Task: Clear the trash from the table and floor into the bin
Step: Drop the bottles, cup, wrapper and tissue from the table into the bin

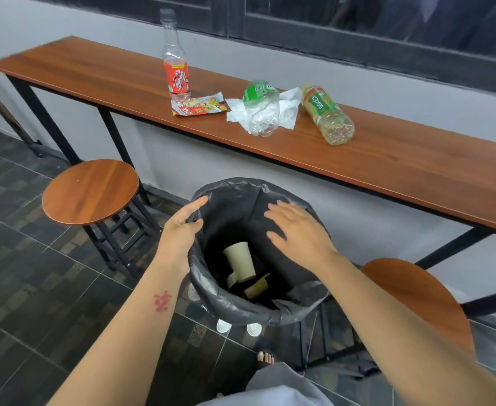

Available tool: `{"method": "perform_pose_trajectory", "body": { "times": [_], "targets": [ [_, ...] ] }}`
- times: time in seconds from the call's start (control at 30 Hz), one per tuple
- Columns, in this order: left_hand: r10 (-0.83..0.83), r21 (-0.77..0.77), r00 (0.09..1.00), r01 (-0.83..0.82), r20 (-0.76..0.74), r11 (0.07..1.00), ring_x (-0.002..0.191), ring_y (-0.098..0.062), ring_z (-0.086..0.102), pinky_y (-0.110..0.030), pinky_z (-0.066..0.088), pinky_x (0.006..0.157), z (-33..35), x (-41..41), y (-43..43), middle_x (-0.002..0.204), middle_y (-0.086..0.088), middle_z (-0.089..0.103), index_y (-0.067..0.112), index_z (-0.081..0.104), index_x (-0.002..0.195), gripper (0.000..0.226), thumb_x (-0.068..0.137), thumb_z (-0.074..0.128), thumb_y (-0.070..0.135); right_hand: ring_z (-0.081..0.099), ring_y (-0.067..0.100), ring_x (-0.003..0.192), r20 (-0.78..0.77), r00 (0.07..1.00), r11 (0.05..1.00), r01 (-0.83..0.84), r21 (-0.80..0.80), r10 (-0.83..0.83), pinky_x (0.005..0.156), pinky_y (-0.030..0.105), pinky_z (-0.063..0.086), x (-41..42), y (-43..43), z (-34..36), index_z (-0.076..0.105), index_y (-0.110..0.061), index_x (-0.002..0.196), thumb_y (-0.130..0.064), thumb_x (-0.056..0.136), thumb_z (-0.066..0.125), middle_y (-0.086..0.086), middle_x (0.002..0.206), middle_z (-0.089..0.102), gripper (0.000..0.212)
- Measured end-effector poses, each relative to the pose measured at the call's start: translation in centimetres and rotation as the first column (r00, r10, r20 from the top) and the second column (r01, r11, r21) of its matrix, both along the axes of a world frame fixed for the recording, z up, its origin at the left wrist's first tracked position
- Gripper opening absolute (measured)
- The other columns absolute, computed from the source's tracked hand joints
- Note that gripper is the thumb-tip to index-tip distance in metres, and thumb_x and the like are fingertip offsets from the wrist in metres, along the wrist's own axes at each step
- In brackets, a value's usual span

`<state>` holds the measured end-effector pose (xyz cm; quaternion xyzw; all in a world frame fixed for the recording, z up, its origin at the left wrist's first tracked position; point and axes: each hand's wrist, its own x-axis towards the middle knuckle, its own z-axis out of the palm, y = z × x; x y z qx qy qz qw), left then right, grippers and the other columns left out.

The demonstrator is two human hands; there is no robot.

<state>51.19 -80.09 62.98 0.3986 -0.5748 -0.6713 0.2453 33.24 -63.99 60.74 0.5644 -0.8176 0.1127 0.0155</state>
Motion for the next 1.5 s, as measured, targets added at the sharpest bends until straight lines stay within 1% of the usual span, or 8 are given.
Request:
{"method": "perform_pose_trajectory", "body": {
  "times": [0.1, 0.2, 0.37, 0.5, 0.73, 1.2, 1.37, 1.5],
  "targets": [
    [-0.006, 0.009, 1.000, 0.006, 0.006, 1.000, 0.123, -0.001, 0.036, -0.027, 0.032, 0.104, 0.0, -0.6, -0.3, 0.127, 0.019, 0.052, 0.030, 0.067, 0.129, 0.051, 0.099, 0.046, -0.006, 0.038, 0.021, 0.140, -0.046, 0.993, 0.952, 0.092, -0.291, -0.110, 0.120, 0.036, 0.020, -2.1, -0.5, 2.5, 0.054, -0.013, 0.136, -0.032, 0.095, 0.055, 0.005, 0.145, 0.049, 0.045],
    [0.002, 0.041, 1.000, -0.003, 0.012, 0.999, 0.125, -0.005, 0.041, -0.033, 0.036, 0.108, 0.2, -1.5, -0.9, 0.128, 0.017, 0.054, 0.032, 0.067, 0.128, 0.050, 0.100, 0.046, -0.004, 0.033, 0.022, 0.142, -0.100, 0.953, 0.876, 0.219, -0.431, -0.287, 0.120, 0.037, 0.019, -5.5, -1.4, 5.1, 0.048, -0.011, 0.140, -0.034, 0.095, 0.056, 0.006, 0.150, 0.042, 0.051],
    [0.020, 0.107, 0.999, -0.014, -0.049, 0.994, 0.121, -0.013, 0.057, -0.033, 0.051, 0.098, 0.5, -3.5, -1.6, 0.118, 0.016, 0.065, 0.030, 0.069, 0.126, 0.051, 0.100, 0.044, -0.006, 0.022, 0.035, 0.145, -0.054, 0.846, 0.786, 0.468, -0.404, -0.531, 0.118, 0.046, 0.019, -11.3, -3.5, 7.3, 0.033, -0.017, 0.147, -0.041, 0.089, 0.062, 0.015, 0.157, 0.024, 0.069],
    [0.029, 0.085, 0.998, -0.025, -0.048, 0.996, 0.130, -0.018, 0.053, -0.043, 0.045, 0.109, -0.2, -4.7, -2.6, 0.133, 0.010, 0.063, 0.037, 0.074, 0.116, 0.055, 0.098, 0.047, -0.007, 0.018, 0.038, 0.145, 0.096, 0.790, 0.741, 0.603, -0.295, -0.605, 0.117, 0.047, 0.024, -14.2, -5.0, 7.1, 0.023, -0.027, 0.152, -0.042, 0.090, 0.061, 0.014, 0.161, 0.010, 0.074],
    [0.065, 0.080, 0.998, -0.064, -0.017, 0.995, 0.133, -0.021, 0.049, -0.047, 0.044, 0.109, 0.1, -5.9, -2.7, 0.139, 0.009, 0.058, 0.040, 0.074, 0.114, 0.054, 0.099, 0.047, -0.004, 0.044, 0.036, 0.125, 0.249, 0.788, 0.669, 0.612, -0.422, -0.564, 0.100, 0.042, 0.042, -15.1, -5.3, 6.4, 0.035, -0.021, 0.145, -0.021, 0.091, 0.062, 0.014, 0.147, 0.033, 0.060],
    [0.083, 0.107, 0.996, -0.078, -0.043, 0.991, 0.138, -0.021, 0.044, -0.051, 0.037, 0.113, 0.5, -3.0, -1.2, 0.144, 0.010, 0.055, 0.042, 0.073, 0.114, 0.054, 0.100, 0.047, -0.002, 0.045, 0.022, 0.124, 0.394, 0.837, 0.458, 0.540, -0.707, -0.379, 0.100, 0.037, 0.045, -10.1, 0.8, 4.5, 0.045, -0.016, 0.138, -0.024, 0.089, 0.059, 0.013, 0.136, 0.041, 0.051],
    [0.082, 0.073, 0.996, -0.078, -0.047, 0.994, 0.143, -0.016, 0.036, -0.045, 0.031, 0.117, 1.0, -1.9, -0.1, 0.149, 0.010, 0.049, 0.036, 0.070, 0.122, 0.053, 0.099, 0.046, -0.006, 0.042, 0.017, 0.124, 0.438, 0.860, 0.474, 0.510, -0.718, -0.262, 0.094, 0.005, 0.035, -6.1, 3.5, 3.7, 0.044, -0.012, 0.137, -0.015, 0.092, 0.058, 0.015, 0.136, 0.038, 0.047],
    [0.071, 0.060, 0.996, -0.068, -0.049, 0.996, 0.142, -0.015, 0.037, -0.044, 0.034, 0.116, 1.1, -1.2, 0.2, 0.149, 0.011, 0.049, 0.037, 0.070, 0.122, 0.053, 0.099, 0.047, -0.004, 0.040, 0.014, 0.123, 0.385, 0.898, 0.515, 0.438, -0.737, -0.212, 0.097, 0.003, 0.028, -2.7, 4.8, 3.5, 0.045, -0.004, 0.134, -0.008, 0.093, 0.057, 0.020, 0.132, 0.041, 0.043]
  ]
}}
